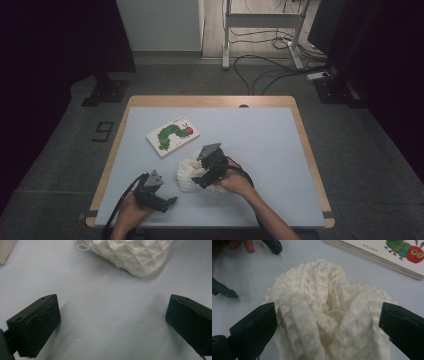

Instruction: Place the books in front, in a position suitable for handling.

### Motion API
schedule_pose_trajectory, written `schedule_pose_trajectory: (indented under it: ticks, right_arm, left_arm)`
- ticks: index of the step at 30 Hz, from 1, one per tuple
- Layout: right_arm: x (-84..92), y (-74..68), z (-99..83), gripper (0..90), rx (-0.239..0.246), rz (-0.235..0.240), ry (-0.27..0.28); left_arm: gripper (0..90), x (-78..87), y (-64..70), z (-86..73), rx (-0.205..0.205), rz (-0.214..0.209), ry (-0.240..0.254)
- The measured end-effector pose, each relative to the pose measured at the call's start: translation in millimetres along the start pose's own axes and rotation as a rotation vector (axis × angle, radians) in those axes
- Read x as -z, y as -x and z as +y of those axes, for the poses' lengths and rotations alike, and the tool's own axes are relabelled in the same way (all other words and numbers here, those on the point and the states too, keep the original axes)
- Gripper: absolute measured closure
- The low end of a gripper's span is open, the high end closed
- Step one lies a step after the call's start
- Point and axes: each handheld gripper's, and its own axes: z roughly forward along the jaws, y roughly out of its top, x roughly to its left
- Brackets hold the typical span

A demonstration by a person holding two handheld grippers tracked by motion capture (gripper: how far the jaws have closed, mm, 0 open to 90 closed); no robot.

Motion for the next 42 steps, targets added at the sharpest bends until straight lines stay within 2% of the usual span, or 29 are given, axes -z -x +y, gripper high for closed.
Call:
schedule_pose_trajectory:
  ticks: [12, 17, 19, 24, 27, 31, 37, 42]
  right_arm:
    - [-34.1, 3.4, -0.9, 3.7, -0.005, 0.051, -0.061]
    - [-40.0, 1.6, -3.6, 7.4, -0.016, 0.065, -0.047]
    - [-38.9, 0.2, -3.7, 11.5, -0.016, 0.064, -0.048]
    - [-34.1, -3.6, -2.5, 29.0, -0.014, 0.080, -0.056]
    - [-31.4, -4.3, -0.9, 46.5, 0.008, 0.100, -0.061]
    - [-29.6, -6.2, -0.3, 59.8, 0.007, 0.124, -0.063]
    - [-26.7, -10.7, 1.2, 64.9, 0.029, 0.106, -0.054]
    - [-21.3, -10.6, 4.4, 65.0, 0.018, 0.108, -0.036]
  left_arm:
    - [0.0, 0.1, -0.1, 0.0, -0.002, 0.001, -0.002]
    - [0.0, 0.1, -0.1, 0.0, -0.003, 0.001, -0.002]
    - [0.0, 0.1, -0.1, 0.0, -0.003, 0.001, -0.002]
    - [0.0, 0.1, -0.1, 0.0, -0.002, 0.001, -0.001]
    - [0.0, 0.1, -0.1, 0.0, -0.003, 0.002, -0.001]
    - [0.0, 0.0, 0.0, 0.0, -0.002, 0.001, -0.001]
    - [0.0, 0.1, 0.0, 0.0, -0.002, 0.001, -0.001]
    - [0.0, 0.0, 0.1, 0.0, 0.000, 0.000, 0.001]
